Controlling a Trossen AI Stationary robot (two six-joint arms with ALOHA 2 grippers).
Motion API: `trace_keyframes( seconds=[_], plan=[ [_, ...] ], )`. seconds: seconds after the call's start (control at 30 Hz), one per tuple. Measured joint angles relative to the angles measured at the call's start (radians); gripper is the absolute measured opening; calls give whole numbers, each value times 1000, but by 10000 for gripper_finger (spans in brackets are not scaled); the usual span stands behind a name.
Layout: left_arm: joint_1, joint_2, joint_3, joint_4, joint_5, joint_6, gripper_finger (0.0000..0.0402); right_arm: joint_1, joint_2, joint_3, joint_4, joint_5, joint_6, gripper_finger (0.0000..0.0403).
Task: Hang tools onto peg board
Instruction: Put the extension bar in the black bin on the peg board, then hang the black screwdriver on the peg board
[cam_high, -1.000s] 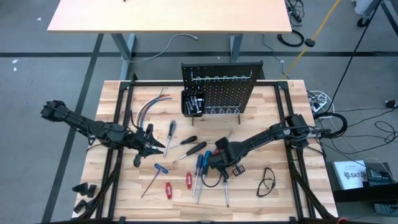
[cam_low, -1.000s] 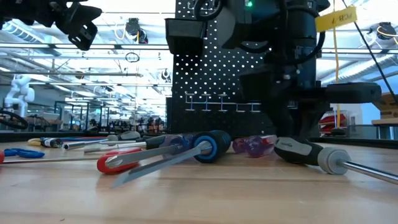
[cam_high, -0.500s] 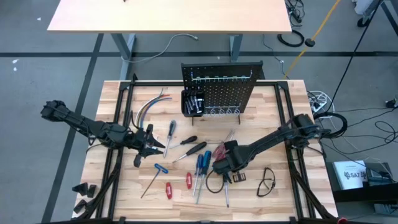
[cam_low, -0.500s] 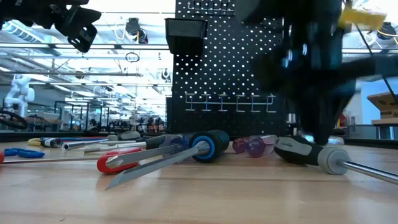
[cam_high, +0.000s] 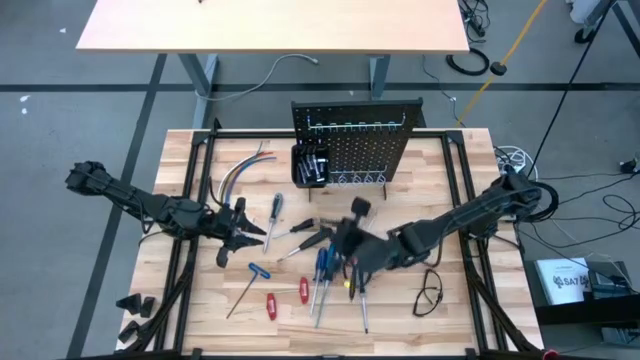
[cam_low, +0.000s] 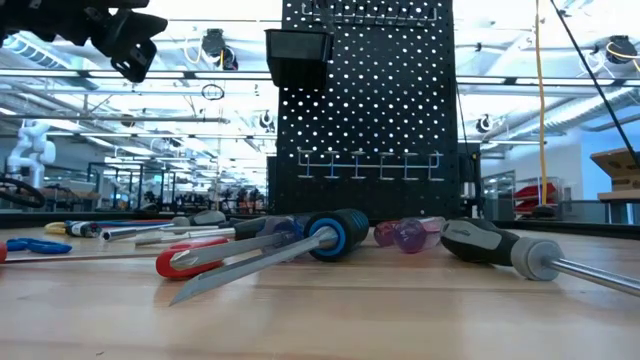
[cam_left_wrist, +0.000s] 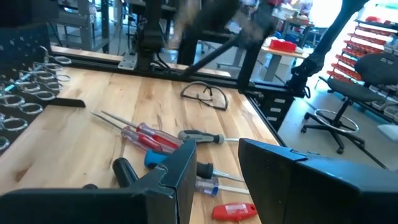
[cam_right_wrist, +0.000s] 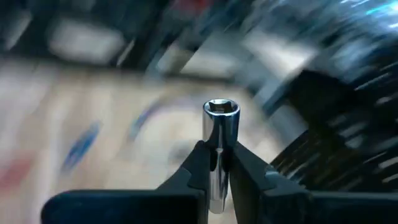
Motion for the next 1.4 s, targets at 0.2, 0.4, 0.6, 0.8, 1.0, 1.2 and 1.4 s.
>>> trace_keyframes(
  seconds=[0.2, 0.4, 0.6, 0.8, 1.0, 1.2, 1.4],
  plan=[
    [0, 0, 0, 14, -2, -5, 127, -89, 0, 0, 374, 43, -250, 26],
    [0, 0, 0, 13, -2, -3, 127, -179, 0, 0, 428, 42, -249, 26],
    [0, 0, 0, 12, -3, 19, 127, -240, 0, 0, 411, 40, -206, 32],
    [0, 0, 0, 11, -3, 20, 127, -275, 0, 1, 377, 41, -99, 97],
    [0, 0, 0, 9, -3, 20, 127, -274, 0, 1, 322, 39, -83, 138],
    [0, 0, 0, 9, -3, 20, 127, -261, 0, 1, 321, 40, -83, 154],
    [0, 0, 0, 7, -2, 20, 127, -207, 0, 1, 309, 38, -72, 154]
  ],
)
